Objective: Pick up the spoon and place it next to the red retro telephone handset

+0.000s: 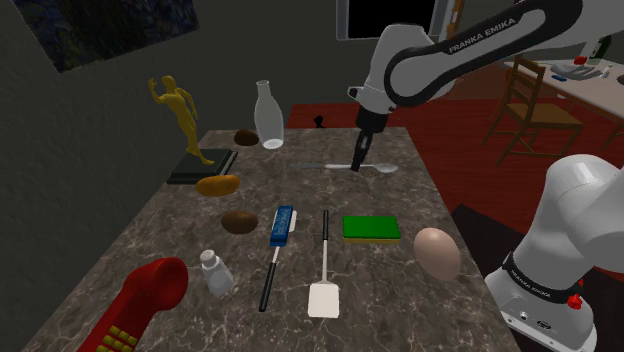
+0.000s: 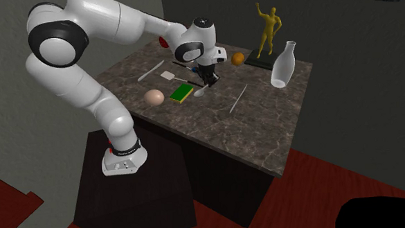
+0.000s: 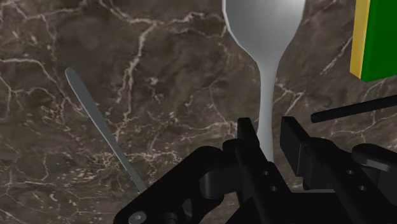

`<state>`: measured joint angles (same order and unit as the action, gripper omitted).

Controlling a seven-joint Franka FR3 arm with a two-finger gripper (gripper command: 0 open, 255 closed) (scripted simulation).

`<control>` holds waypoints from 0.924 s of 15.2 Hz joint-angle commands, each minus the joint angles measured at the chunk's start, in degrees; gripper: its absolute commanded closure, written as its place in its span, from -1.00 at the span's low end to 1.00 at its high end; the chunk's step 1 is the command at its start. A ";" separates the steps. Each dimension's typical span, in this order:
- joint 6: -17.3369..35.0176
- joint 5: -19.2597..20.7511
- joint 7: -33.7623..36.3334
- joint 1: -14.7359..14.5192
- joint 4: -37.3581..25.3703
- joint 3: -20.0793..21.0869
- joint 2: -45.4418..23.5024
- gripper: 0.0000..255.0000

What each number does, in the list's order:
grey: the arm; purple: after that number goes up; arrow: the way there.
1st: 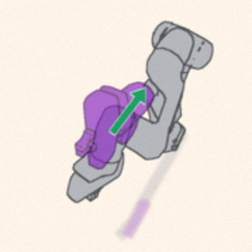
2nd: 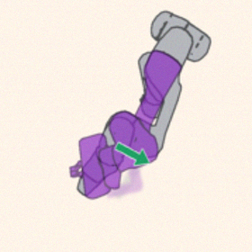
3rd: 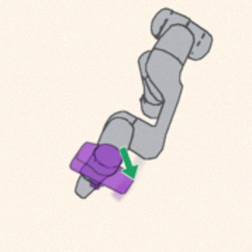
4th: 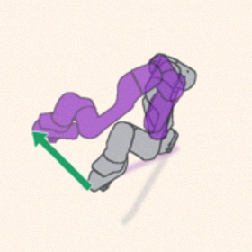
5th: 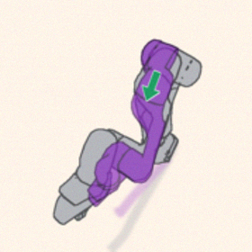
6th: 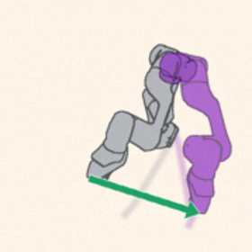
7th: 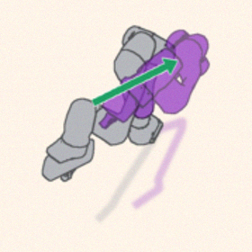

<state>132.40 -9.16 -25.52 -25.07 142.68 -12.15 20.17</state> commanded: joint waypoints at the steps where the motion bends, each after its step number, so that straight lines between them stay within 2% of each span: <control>1: -1.68 0.32 0.54 0.09 -1.15 0.20 0.55 1.00; 14: -11.74 1.80 2.95 0.58 -8.35 0.94 3.61 1.00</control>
<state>121.31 -7.40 -22.70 -24.49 134.97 -11.24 23.78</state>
